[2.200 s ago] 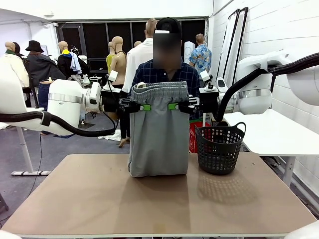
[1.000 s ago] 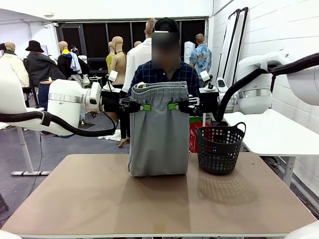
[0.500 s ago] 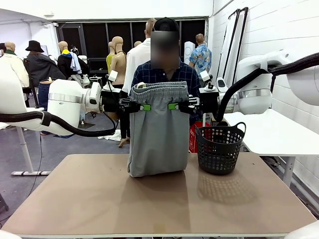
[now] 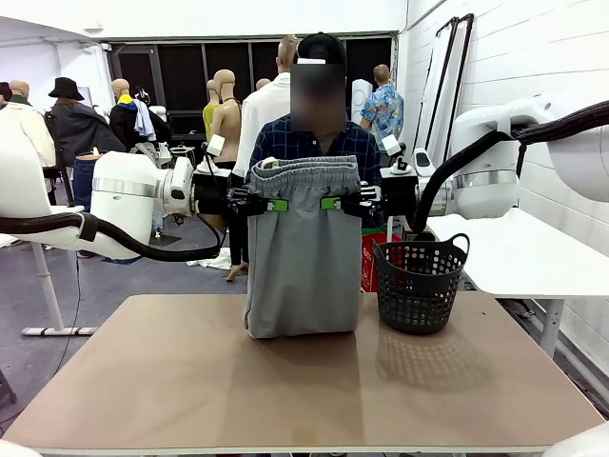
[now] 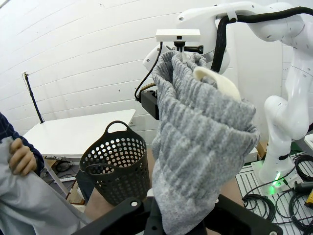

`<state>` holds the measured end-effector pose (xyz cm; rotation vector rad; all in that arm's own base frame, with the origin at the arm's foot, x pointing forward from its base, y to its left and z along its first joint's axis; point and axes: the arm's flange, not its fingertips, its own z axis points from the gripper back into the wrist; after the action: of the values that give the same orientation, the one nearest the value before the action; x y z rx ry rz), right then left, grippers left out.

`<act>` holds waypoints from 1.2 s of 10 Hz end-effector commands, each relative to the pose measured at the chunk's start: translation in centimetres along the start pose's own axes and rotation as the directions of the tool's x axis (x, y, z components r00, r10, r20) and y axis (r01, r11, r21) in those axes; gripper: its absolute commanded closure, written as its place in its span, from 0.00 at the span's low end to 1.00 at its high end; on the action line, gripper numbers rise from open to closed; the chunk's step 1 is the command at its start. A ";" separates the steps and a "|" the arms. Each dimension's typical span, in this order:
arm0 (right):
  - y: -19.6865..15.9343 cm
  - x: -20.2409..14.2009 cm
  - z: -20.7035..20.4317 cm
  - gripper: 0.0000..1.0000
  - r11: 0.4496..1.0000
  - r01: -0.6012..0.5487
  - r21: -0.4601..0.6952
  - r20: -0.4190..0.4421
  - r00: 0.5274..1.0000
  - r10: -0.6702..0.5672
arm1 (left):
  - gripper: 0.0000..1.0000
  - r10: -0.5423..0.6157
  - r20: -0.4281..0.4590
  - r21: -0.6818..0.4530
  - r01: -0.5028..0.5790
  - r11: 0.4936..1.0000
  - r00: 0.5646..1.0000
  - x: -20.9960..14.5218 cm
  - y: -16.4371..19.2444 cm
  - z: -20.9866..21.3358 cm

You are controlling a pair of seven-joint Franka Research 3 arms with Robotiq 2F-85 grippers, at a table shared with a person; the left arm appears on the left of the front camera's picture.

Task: Fold the training pants.
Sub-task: Release the ends of the Training pants and then grab the overlapped ends.

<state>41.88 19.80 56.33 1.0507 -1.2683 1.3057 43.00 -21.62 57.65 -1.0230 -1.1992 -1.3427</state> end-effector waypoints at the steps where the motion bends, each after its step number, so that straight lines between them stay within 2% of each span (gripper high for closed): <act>1: 0.1 0.3 -0.1 1.00 1.000 0.000 0.000 0.012 1.000 0.000 | 1.00 -0.020 0.023 0.016 0.019 1.000 1.000 0.1 -0.4 0.0; 12: 0.1 0.3 -0.1 1.00 1.000 0.000 0.000 0.012 1.000 0.000 | 1.00 -0.020 0.023 0.016 0.019 1.000 1.000 0.1 -0.4 0.0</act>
<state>41.88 19.80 56.33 1.0507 -1.2683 1.3057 43.00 -21.62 57.65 -1.0230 -1.1993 -1.3427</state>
